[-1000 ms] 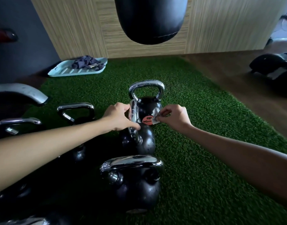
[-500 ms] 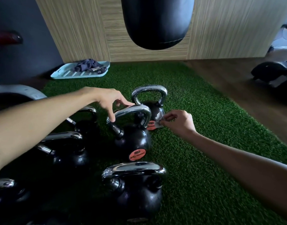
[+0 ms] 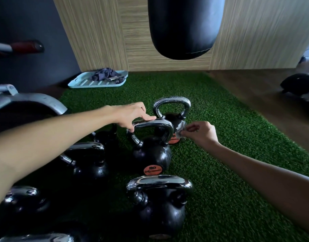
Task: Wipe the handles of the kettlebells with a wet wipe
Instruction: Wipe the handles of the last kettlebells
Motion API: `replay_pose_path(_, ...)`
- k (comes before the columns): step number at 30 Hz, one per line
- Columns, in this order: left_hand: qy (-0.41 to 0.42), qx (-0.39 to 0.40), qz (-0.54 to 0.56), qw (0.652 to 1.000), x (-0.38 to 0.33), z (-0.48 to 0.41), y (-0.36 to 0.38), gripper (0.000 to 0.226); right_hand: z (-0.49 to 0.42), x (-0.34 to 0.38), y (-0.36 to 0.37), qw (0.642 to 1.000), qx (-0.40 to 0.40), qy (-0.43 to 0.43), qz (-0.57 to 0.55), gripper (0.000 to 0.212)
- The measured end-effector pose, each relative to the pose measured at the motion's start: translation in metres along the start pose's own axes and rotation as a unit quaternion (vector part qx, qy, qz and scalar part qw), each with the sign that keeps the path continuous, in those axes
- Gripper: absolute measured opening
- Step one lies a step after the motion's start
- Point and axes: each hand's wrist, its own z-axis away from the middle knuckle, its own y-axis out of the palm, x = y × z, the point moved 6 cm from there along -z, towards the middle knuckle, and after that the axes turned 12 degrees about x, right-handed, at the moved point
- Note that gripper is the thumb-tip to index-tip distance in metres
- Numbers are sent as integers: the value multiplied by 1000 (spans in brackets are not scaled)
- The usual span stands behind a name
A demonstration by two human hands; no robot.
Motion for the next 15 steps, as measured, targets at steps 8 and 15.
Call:
replay_pose_path(8,-3,-48,-19,999,5,2,2,101,-15,0,7,1000,-11,2,-19,20)
replay_pose_path(15,-64,-69,41,995,10,4,15,83,-16,-1,3,998,-27,27,-53,22)
